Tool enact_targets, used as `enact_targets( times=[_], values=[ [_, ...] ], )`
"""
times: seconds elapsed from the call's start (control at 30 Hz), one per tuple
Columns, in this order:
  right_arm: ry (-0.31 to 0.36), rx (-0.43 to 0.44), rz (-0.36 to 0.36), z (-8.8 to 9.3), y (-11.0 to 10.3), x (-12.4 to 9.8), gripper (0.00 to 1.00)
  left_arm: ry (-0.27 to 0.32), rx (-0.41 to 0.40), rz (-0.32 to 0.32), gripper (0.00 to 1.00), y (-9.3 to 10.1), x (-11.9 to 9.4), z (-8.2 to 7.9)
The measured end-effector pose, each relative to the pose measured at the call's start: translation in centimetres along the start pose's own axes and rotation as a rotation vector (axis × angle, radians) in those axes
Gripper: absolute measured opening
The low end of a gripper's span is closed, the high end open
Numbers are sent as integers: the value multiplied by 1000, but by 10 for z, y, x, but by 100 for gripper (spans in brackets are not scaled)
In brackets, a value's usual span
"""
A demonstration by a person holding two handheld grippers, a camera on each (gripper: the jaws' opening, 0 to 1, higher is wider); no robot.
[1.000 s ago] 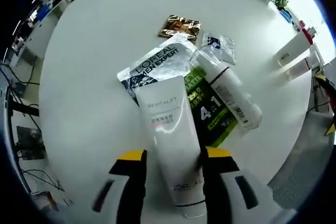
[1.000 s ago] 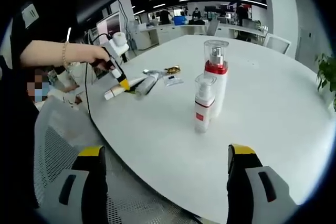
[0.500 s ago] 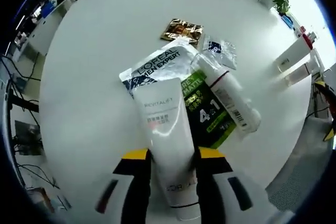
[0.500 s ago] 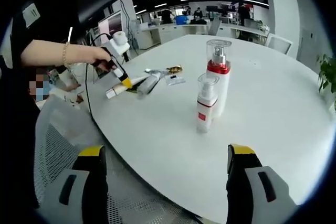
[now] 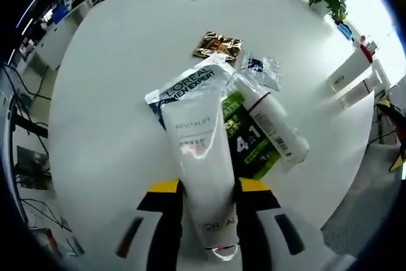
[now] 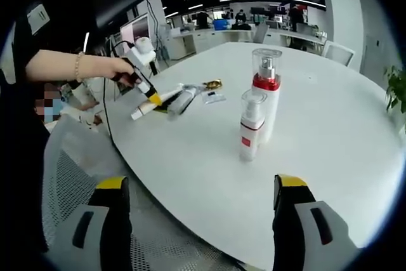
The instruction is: Arrange the skincare products in the storage area until every visible bottle or jar stands upright without overlapping.
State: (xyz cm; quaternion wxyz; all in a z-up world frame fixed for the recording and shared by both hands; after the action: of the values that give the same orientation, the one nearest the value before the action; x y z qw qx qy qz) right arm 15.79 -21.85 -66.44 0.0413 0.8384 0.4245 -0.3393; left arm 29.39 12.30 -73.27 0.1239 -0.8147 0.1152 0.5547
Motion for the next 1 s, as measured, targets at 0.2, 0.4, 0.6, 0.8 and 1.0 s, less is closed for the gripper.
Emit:
enact_targets(
  times=[0.2,0.4,0.6,0.8,1.0],
  values=[
    [-8,-22,-16,1,-4,2,92,40,-13,4,31,2,-8,-1],
    [-3,-29,-28,-2,-8,2,92,65,-25,9,31,8,-20,1],
    [6,-35,-39,-2,-8,3,91,100,-35,14,31,13,-34,3],
    [9,-47,-53,-3,-10,3,90,136,-39,17,31,14,-42,3],
    [21,-48,-60,-5,-12,2,90,190,-30,27,31,22,-51,-1]
  ],
)
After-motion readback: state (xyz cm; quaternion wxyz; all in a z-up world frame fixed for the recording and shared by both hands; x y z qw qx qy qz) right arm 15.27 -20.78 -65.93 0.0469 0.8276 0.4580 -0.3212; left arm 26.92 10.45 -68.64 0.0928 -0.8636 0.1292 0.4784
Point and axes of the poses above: the point that each gripper's makers call its tool centre point, and the gripper's own axes: x roughly forward along the fingers, y roughly to its right, z roughly out of its underside, the point moved 3 cm from there along -x, roughly backward along the fingers, and after that the axes turned 7 degrees about -z, right-handed, at the moved point
